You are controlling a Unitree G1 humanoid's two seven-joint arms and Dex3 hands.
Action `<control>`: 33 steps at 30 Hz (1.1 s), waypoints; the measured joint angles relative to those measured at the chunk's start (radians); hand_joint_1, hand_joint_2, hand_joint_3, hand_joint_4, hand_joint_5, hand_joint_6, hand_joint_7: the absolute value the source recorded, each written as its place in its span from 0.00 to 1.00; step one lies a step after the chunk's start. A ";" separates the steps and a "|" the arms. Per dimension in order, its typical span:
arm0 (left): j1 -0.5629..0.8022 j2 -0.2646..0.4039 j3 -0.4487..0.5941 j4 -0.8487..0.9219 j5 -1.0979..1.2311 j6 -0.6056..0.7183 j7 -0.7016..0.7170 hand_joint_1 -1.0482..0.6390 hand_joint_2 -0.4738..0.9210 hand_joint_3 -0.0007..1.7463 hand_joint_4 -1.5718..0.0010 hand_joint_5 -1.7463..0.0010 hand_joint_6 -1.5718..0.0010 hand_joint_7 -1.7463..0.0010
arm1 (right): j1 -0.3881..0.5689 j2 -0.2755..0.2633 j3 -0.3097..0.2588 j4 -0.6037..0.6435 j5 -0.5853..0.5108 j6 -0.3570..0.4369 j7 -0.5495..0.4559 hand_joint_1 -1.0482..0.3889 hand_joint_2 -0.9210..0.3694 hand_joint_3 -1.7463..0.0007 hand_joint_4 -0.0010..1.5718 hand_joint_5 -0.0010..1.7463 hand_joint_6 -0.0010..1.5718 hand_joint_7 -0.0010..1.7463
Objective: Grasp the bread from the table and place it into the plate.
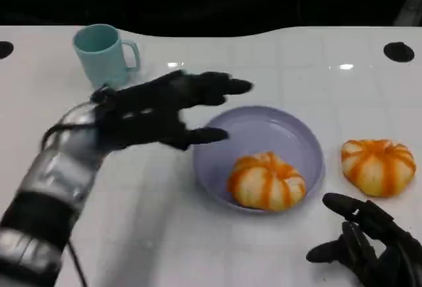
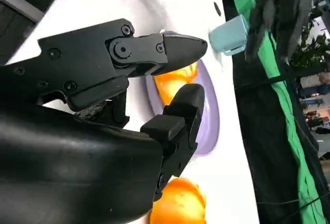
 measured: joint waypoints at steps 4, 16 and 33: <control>0.148 0.005 0.080 -0.139 -0.121 0.094 -0.001 0.25 1.00 0.30 0.69 0.75 0.69 0.95 | 0.001 0.001 0.003 -0.012 0.001 0.001 0.002 0.19 0.00 0.83 0.51 0.62 0.54 0.37; 0.480 -0.143 0.275 -0.612 -0.598 0.613 0.108 0.27 1.00 0.28 0.62 0.17 0.55 0.60 | 0.005 0.000 0.002 -0.021 0.001 0.007 0.002 0.20 0.00 0.82 0.50 0.61 0.54 0.36; 0.717 -0.258 0.341 -0.773 -0.807 0.782 0.206 0.30 1.00 0.30 0.54 0.00 0.71 0.01 | 0.009 0.000 0.006 -0.034 -0.004 0.005 -0.003 0.20 0.00 0.81 0.49 0.63 0.53 0.36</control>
